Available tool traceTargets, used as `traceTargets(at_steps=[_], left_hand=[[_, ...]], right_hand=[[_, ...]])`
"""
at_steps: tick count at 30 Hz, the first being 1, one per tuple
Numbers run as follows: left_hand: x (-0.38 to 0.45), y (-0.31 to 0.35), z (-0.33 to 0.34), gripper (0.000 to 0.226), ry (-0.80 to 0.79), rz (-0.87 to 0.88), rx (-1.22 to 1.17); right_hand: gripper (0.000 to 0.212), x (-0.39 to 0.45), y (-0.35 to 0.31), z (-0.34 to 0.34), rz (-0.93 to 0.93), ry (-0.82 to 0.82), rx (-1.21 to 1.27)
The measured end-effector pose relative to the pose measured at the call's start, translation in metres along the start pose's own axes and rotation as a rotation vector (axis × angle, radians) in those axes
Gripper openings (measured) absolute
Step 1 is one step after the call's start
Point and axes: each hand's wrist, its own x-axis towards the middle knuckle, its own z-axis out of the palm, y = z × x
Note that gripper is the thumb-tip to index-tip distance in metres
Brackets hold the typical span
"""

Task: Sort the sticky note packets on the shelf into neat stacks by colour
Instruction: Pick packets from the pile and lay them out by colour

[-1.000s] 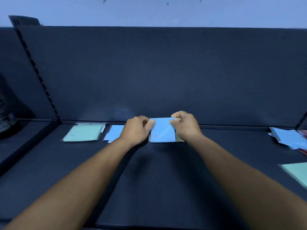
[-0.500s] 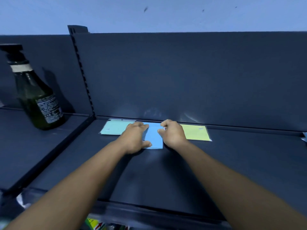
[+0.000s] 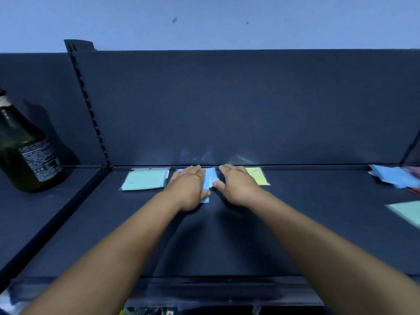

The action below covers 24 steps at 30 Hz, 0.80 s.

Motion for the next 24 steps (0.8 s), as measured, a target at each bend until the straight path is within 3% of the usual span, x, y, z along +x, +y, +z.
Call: traceTargets(at_steps=[9,24], left_hand=[[0.016,0.079,-0.005,0.073,0.043,0.147,0.018],[0.027,0.277,0.005,0.071,0.045,0.302,0.011]], right_hand=[[0.06,-0.043,0.076,-0.036,0.108,0.055,-0.128],[0.064,-0.141,0.234,-0.106,0.24,0.08,-0.159]])
